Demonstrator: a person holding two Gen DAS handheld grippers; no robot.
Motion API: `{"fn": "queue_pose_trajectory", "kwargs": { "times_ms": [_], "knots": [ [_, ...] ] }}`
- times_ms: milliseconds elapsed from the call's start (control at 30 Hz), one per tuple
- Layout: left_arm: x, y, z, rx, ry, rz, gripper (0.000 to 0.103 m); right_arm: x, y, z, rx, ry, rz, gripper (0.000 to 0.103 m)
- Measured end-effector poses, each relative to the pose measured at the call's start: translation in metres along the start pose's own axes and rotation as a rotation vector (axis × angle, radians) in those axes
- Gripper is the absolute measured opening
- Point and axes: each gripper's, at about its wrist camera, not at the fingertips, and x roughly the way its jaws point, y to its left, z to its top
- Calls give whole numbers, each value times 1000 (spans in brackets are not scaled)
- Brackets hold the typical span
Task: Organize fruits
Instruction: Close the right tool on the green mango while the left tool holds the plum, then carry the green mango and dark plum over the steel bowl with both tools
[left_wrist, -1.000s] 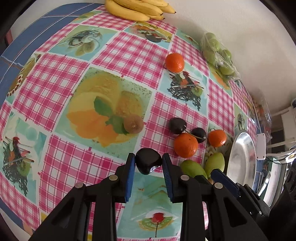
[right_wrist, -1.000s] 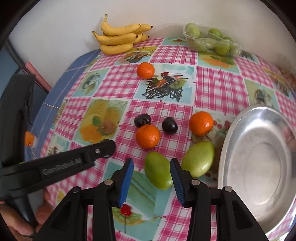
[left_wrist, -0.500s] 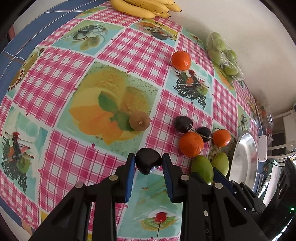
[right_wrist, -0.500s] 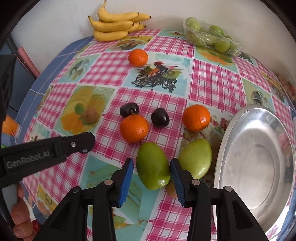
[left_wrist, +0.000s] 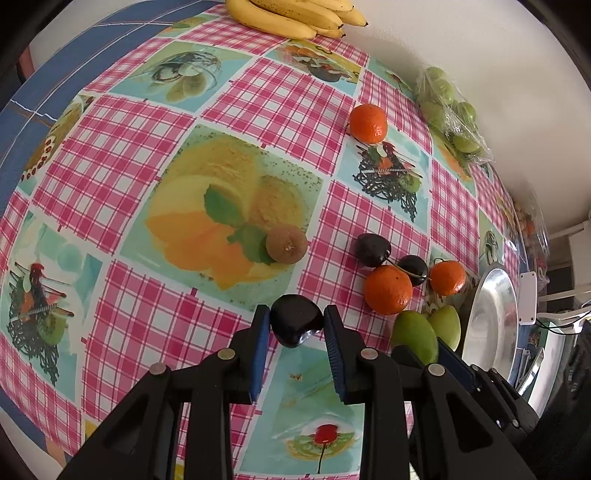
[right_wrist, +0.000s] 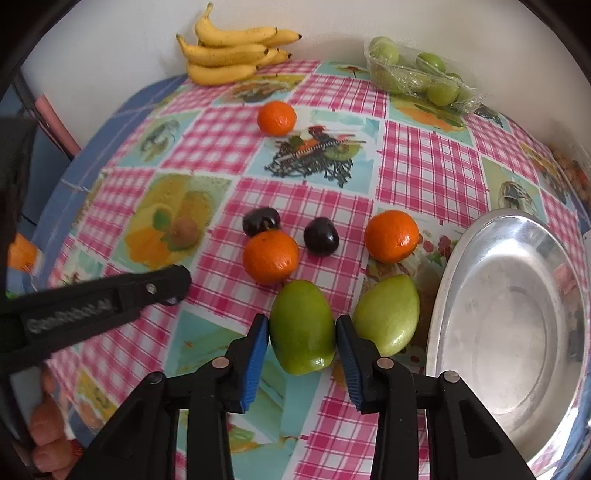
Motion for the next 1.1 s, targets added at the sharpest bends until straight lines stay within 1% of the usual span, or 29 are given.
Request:
{"fn": "queue_pose_trajectory", "kwargs": {
  "times_ms": [100,300,433,567,667,800,867,933,1100],
  "knots": [
    [-4,0,1,3,-12,5,31,-11,-1,3,32,-27,37,40],
    [-14,-3,2,15,-47,9,31,-31,0,9,85,-61,65,40],
    [-20,-7,2,40,-72,27,31,-29,-1,15,103,-56,43,40],
    [-20,-13,5,62,-83,53,31,-27,-13,16,149,-51,67,40],
    [-17,-18,6,73,-82,61,31,-31,-24,16,171,-64,39,40],
    [-18,-34,8,112,-99,84,31,-36,-44,16,227,-72,38,40],
    [-18,-44,7,138,-106,86,31,-39,-54,14,247,-78,16,40],
    [-18,-58,6,171,-108,78,31,-44,-65,14,264,-91,-5,40],
    [-15,-95,-1,268,-113,79,31,-50,-98,8,344,-113,-18,40]
  ]
}}
